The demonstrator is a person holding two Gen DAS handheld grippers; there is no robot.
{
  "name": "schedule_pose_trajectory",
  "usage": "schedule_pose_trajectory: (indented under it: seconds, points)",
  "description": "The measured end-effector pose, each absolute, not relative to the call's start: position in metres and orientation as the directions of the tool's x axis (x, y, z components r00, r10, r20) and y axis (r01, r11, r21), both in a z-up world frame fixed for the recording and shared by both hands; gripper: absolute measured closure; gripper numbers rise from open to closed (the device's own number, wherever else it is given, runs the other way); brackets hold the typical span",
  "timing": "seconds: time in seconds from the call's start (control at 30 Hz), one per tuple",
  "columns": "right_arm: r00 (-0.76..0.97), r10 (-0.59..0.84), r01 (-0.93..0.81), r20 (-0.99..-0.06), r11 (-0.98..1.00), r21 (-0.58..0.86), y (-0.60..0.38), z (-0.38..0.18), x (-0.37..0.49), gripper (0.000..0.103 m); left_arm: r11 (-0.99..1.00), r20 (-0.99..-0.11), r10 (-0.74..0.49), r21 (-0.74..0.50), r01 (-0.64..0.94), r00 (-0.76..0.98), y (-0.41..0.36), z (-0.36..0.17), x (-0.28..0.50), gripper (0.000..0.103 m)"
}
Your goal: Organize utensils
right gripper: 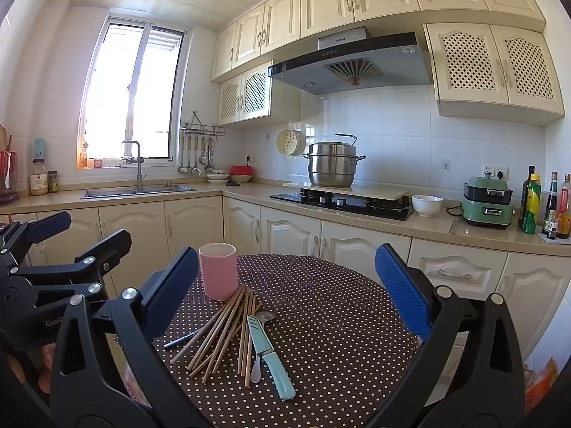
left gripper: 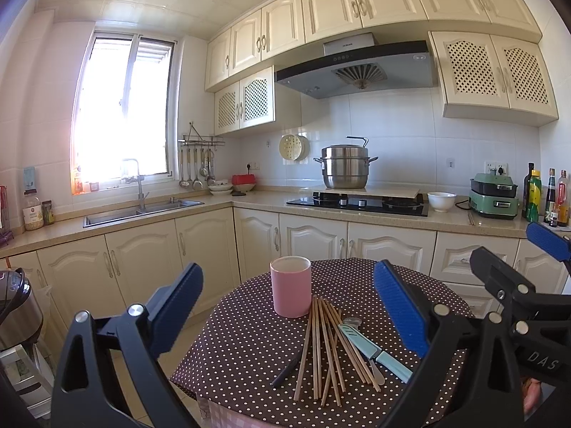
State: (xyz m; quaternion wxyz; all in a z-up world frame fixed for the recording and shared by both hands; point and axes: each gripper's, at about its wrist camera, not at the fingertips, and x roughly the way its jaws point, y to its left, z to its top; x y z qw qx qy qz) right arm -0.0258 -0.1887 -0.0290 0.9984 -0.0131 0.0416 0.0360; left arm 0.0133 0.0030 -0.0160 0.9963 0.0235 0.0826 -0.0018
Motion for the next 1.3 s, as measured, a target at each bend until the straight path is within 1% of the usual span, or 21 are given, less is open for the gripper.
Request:
schedule_pose_trajectory:
  seconds: [0.4, 0.8, 0.97, 1.07, 1.2, 1.3]
  points:
    - [0.993, 0.069, -0.072, -0.095, 0.997, -0.02, -0.192, -0.029, -0.025, 0.006, 0.999, -0.174, 0.001, 0.052, 0.008, 0.985, 0.003, -0.016, 0.014, 0.008]
    - [0.989, 0.07, -0.073, -0.133, 0.997, -0.015, -0.191, -0.032, -0.013, 0.006, 0.998, -0.211, 0.011, 0.061, 0.002, 0.977, 0.003, -0.019, 0.026, 0.008]
    - [0.984, 0.076, -0.078, -0.163, 0.997, -0.007, -0.193, -0.036, -0.001, 0.006, 0.998, -0.24, 0.016, 0.067, 0.001, 0.971, 0.003, -0.022, 0.038, 0.008]
    - [0.974, 0.086, -0.087, -0.211, 0.996, 0.006, -0.194, -0.04, 0.013, 0.006, 0.997, -0.272, 0.026, 0.082, -0.003, 0.962, 0.003, -0.027, 0.049, 0.008]
    - [0.964, 0.1, -0.099, -0.248, 0.995, 0.017, -0.196, -0.046, 0.029, 0.006, 0.997, -0.31, 0.019, 0.082, 0.007, 0.951, 0.002, -0.033, 0.064, 0.008]
    - [0.953, 0.107, -0.107, -0.284, 0.994, 0.018, -0.195, -0.053, 0.044, 0.006, 0.997, -0.361, 0.003, 0.069, 0.023, 0.933, 0.004, -0.04, 0.08, 0.008]
